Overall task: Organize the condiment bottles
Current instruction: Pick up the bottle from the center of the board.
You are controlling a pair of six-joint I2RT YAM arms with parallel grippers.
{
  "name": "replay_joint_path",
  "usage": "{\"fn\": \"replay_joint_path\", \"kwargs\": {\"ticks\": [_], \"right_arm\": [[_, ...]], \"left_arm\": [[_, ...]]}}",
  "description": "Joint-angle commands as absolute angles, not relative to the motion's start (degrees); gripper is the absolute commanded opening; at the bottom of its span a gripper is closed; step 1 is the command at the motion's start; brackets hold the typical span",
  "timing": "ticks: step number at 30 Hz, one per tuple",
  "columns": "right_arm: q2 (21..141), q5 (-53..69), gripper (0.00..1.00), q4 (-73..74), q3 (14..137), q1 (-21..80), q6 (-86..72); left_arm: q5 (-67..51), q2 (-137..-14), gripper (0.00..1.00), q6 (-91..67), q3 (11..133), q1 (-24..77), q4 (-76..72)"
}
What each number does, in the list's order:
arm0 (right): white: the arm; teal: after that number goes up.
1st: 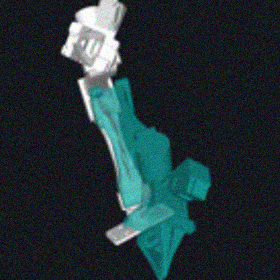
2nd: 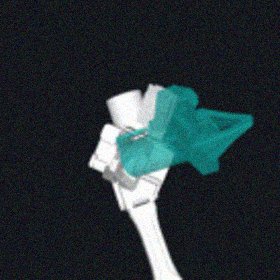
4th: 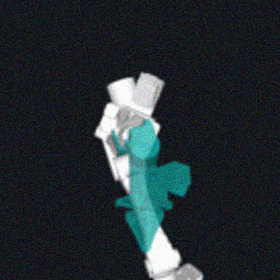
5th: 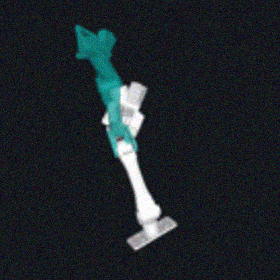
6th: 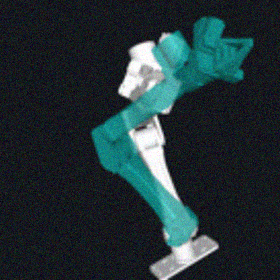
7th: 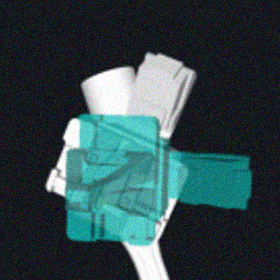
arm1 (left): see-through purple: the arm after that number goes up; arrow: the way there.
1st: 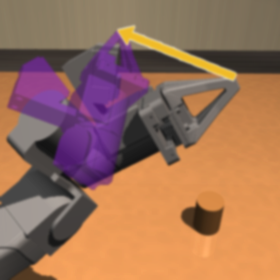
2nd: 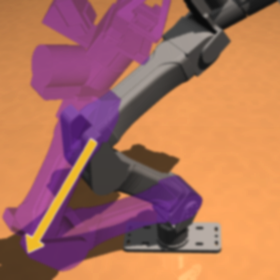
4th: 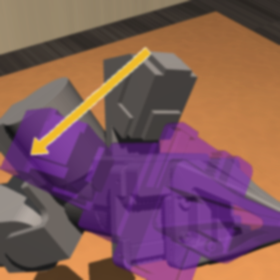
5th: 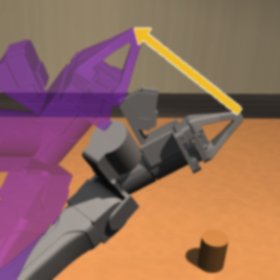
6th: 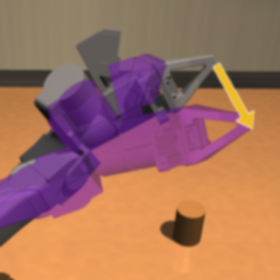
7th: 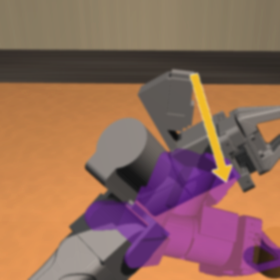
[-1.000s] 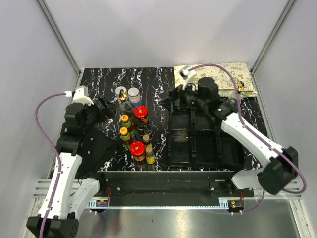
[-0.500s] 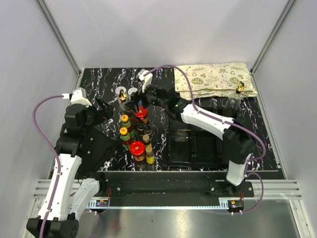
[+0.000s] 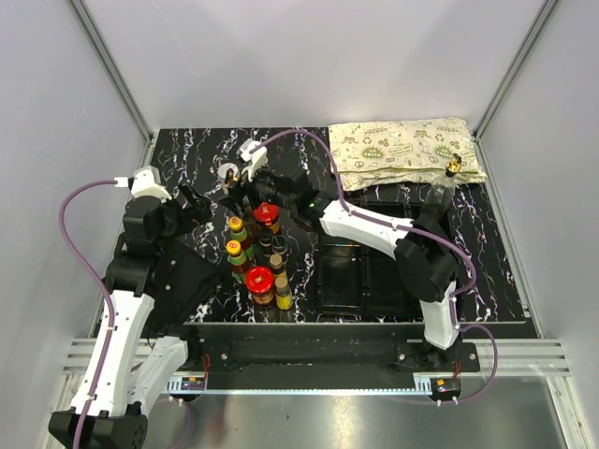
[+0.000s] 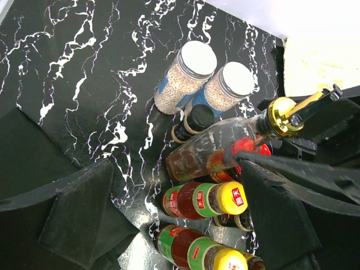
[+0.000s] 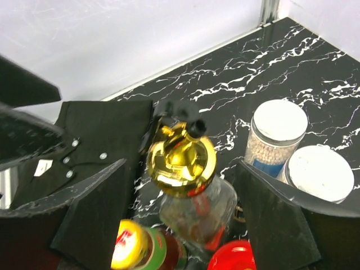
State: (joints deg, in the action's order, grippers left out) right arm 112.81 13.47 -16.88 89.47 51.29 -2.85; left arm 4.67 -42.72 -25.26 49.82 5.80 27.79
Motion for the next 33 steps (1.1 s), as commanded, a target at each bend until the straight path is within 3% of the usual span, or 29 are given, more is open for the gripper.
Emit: {"fn": "replay_joint_path", "kwargs": {"ticks": [1, 9, 12, 15, 16, 33], "right_arm": [[114.9, 11.1, 0.83, -20.0, 94.2, 52.5, -2.5], [117.3, 8.2, 0.60, -17.7, 96.7, 53.4, -2.0], [117.1, 6.8, 0.45, -17.6, 96.6, 53.7, -1.8], [116.8, 4.4, 0.17, -17.7, 96.6, 54.1, -1.6], [116.6, 3.7, 0.02, -17.8, 96.6, 54.1, -1.7], [112.7, -6.8, 0.00, -23.3, 97.3, 57.0, 4.7]], "left_arm": [[6.4, -41.9, 0.99, -24.2, 50.9, 6.2, 27.0], [6.7, -41.9, 0.99, -24.2, 50.9, 6.2, 27.1], [6.7, -41.8, 0.99, -24.2, 50.8, 6.3, 27.2], [6.7, -41.7, 0.99, -24.0, 50.9, 6.3, 27.2], [6.7, -41.7, 0.99, -24.1, 50.8, 6.3, 27.2], [6.9, -41.0, 0.99, -23.9, 50.6, 6.4, 27.1]]}}
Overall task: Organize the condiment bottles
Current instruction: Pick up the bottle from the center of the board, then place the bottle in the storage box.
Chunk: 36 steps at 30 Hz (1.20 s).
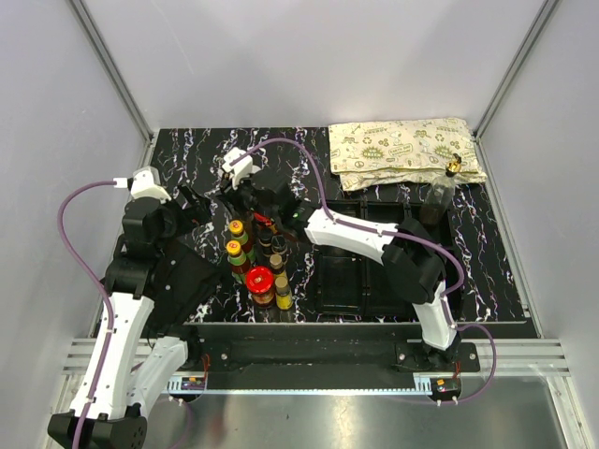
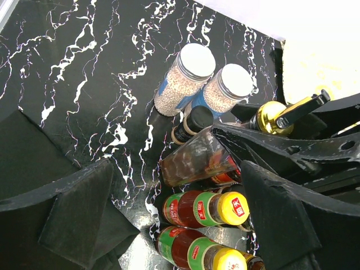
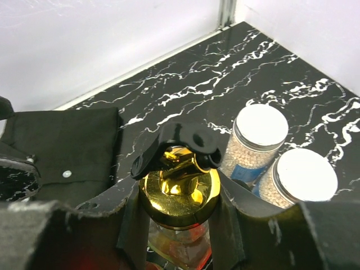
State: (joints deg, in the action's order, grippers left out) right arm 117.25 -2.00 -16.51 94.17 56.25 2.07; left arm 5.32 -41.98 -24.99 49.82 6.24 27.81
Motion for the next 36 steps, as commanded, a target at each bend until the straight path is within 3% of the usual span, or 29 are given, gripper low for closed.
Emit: {"fn": "replay_joint_path", "kwargs": {"ticks": [1, 19, 30, 36], "right_arm": [[112.5, -7.3, 0.00, -23.6, 97.5, 57.0, 4.8], [104.5, -7.2, 0.00, -20.7, 104.1, 57.0, 7.3], [92.9, -12.9, 0.00, -19.0, 102.0, 57.1, 13.2], [84.4, -23.4, 0.00, -12.9, 98.6, 57.1, 15.6]], "left_arm": [[6.9, -41.0, 0.99, -24.0, 50.6, 6.5, 27.2], [7.2, -40.8, 0.99, -24.1, 50.6, 6.6, 27.3], [7.1, -40.9, 0.99, -24.3, 50.5, 6.6, 27.3], [6.9, -40.9, 0.99, -24.3, 50.4, 6.6, 27.3]]}}
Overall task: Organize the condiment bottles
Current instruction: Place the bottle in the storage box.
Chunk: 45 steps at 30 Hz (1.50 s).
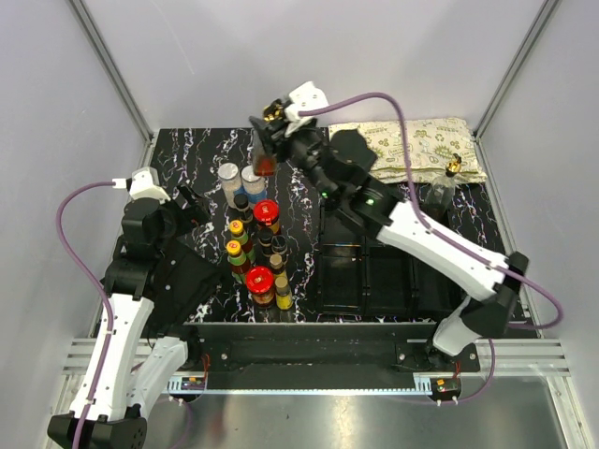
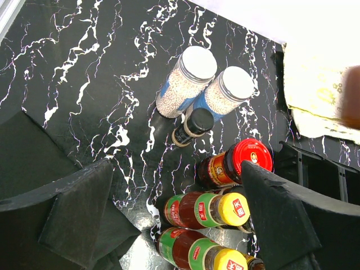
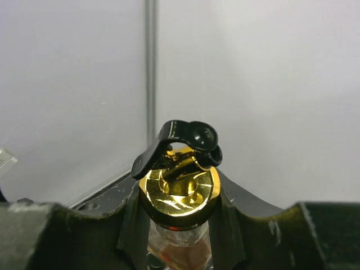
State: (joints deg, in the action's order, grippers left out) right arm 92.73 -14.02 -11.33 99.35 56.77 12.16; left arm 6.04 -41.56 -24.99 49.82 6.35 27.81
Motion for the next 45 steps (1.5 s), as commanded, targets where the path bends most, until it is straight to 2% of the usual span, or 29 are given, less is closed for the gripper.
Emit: {"fn": "replay_joint_path", "kwargs": {"ticks": [1, 6, 12, 21, 25, 30, 36, 45], "right_arm": [[83.3, -25.2, 0.00, -11.3, 97.9, 57.1, 16.3], [75.7, -40.6, 0.00, -6.9, 91.9, 57.0, 18.9], [65.2, -53.3, 0.00, -5.2, 82.7, 57.0, 19.7], [55.9, -63.0, 0.00, -2.8, 73.2, 56.3, 18.9], [56.0, -63.7, 0.00, -0.4, 72.0, 53.7, 16.4], [59.6, -55.6, 0.00, 13.0, 74.8, 46.5, 5.2], [62.0, -52.5, 0.00, 19.4, 76.6, 40.8, -1.6], [56.0, -52.8, 0.00, 21.6, 69.9, 33.8, -7.9]], "left_arm": [[6.9, -40.9, 0.99, -24.3, 50.5, 6.6, 27.3], [6.5, -41.4, 0.99, -24.4, 50.7, 6.5, 26.9], [5.5, -41.9, 0.99, -24.6, 50.6, 6.3, 26.4], [4.0, -42.6, 0.99, -25.3, 50.5, 6.0, 25.8], [4.0, -42.7, 0.99, -25.3, 50.3, 5.8, 25.7], [4.0, -42.7, 0.99, -25.4, 50.3, 5.7, 25.7], [4.1, -42.6, 0.99, -25.1, 50.2, 5.6, 25.8], [3.6, -43.0, 0.99, -25.2, 50.2, 5.6, 25.8]]}}
